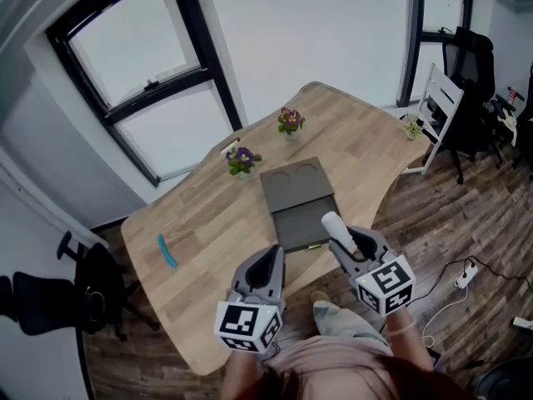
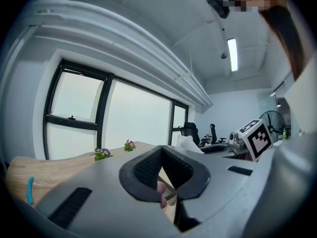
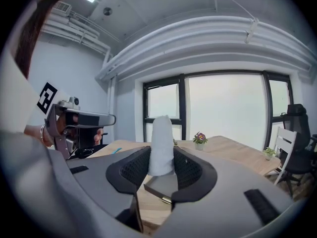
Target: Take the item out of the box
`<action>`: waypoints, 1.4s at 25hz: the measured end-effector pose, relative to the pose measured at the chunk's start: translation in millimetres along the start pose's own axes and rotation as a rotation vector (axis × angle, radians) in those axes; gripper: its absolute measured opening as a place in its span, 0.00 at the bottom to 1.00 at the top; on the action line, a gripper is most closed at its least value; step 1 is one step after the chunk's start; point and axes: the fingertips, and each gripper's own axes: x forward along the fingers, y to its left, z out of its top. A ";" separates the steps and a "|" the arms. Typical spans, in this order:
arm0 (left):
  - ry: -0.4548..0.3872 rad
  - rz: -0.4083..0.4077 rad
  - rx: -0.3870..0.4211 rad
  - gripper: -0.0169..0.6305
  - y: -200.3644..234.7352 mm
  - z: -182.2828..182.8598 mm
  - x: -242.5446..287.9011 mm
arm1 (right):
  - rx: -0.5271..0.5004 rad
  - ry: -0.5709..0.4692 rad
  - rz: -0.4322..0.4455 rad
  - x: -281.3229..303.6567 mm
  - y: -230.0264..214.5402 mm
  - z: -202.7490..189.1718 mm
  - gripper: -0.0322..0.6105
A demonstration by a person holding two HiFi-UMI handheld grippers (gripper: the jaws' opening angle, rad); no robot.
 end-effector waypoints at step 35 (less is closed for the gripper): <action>-0.037 0.007 0.007 0.02 -31.6 -1.8 -54.3 | -0.017 -0.087 -0.022 -61.4 39.0 17.6 0.26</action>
